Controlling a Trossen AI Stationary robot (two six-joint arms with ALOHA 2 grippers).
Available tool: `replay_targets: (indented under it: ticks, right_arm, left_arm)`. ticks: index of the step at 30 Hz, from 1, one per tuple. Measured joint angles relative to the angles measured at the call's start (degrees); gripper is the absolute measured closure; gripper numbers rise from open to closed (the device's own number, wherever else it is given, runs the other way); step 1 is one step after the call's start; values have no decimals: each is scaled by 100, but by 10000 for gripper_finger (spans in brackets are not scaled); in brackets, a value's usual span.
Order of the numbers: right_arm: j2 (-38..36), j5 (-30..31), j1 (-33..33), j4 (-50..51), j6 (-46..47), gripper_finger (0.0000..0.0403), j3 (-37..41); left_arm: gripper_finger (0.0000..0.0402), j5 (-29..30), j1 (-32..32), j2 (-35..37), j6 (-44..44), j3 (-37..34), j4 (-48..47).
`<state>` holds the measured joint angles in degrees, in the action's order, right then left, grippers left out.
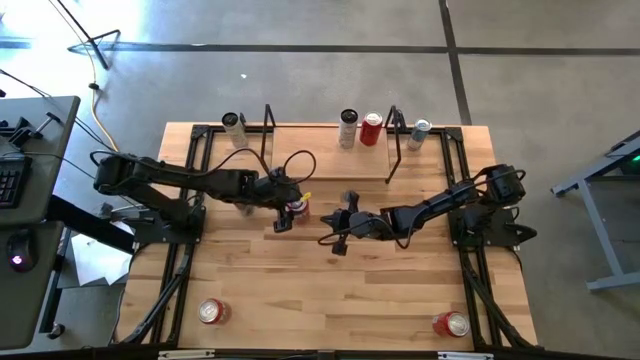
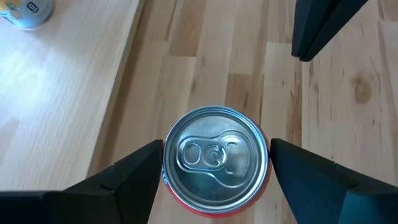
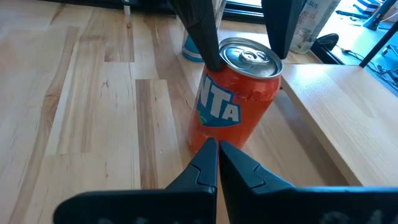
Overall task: Place canned beverage on shelf
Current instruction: Put the top red soda can on the shelf
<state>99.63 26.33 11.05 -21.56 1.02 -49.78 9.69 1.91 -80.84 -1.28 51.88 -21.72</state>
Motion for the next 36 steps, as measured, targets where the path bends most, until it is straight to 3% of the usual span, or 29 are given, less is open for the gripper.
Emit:
replay_targets:
  ticks: [9, 15, 20, 36]
  right_arm:
    - [0, -2, 0, -2, 0, 403, 0]
    - [0, -20, 0, -2, 0, 403, 0]
    - [0, -20, 0, -7, -147, 403, 0]
    - [0, -155, -2, -7, -106, 403, 0]
  left_arm:
    - [173, -5, 26, -11, 86, 9, 12]
    - [177, -54, 118, -11, 196, 9, 28]
    - [208, -167, 161, -15, 125, 2, 11]
    - [140, -253, 157, -24, -129, -9, 177]
